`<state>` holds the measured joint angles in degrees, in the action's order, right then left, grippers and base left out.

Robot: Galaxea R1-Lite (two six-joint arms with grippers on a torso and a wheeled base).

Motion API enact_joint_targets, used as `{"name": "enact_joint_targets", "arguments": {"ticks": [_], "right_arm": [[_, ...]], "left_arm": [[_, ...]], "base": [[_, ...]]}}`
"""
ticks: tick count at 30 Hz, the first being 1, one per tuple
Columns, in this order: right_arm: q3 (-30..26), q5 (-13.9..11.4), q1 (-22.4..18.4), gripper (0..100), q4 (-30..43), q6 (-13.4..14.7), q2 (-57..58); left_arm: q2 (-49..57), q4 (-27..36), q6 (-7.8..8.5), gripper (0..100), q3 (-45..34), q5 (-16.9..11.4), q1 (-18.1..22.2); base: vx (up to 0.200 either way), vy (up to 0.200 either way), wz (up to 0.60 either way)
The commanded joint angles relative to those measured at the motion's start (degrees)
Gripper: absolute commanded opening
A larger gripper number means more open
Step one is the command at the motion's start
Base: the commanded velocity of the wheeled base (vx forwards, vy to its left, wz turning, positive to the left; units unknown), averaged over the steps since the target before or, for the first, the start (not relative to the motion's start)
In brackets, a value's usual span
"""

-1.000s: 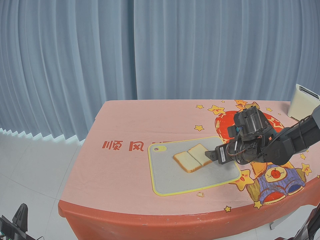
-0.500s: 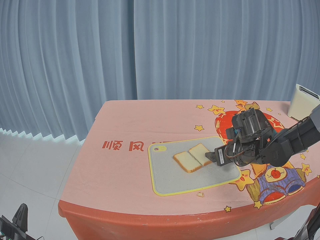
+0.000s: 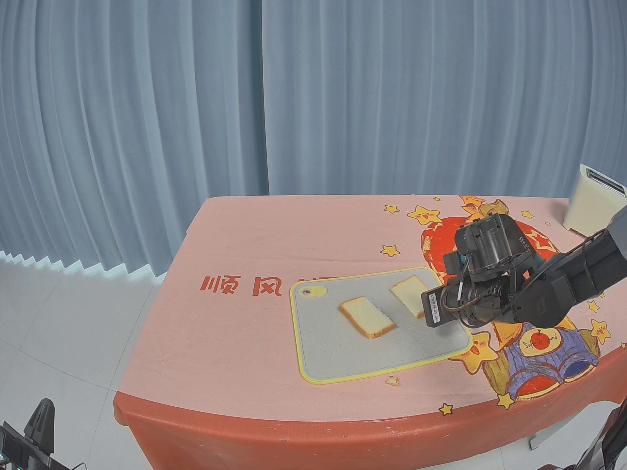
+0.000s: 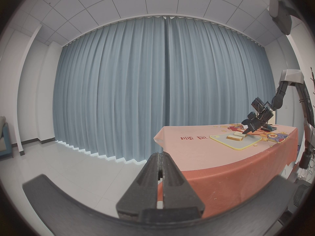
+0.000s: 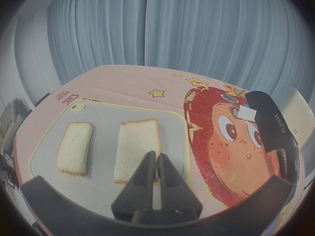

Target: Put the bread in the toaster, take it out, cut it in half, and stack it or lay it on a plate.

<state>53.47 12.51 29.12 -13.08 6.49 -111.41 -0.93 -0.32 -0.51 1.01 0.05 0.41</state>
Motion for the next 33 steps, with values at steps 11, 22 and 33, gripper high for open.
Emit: {"name": "enact_joint_targets", "arguments": {"ticks": [11,22,33], "right_arm": [[-3.7,-0.1,0.2,0,0.1,0.3,9.4],[-12.9,-0.9,-0.4,0,-0.7,2.3,20.9],[-17.9,-2.1,-0.5,0,-0.8,13.2,30.6]], "left_arm": [[0.9,0.0,-0.02,0,-1.0,0.0,0.0],[0.9,0.0,-0.02,0,-1.0,0.0,0.0],[0.9,0.0,-0.02,0,-1.0,0.0,0.0]], "base": [[0.000,0.000,0.00],[0.000,0.000,0.00],[0.000,0.000,0.00]]}}
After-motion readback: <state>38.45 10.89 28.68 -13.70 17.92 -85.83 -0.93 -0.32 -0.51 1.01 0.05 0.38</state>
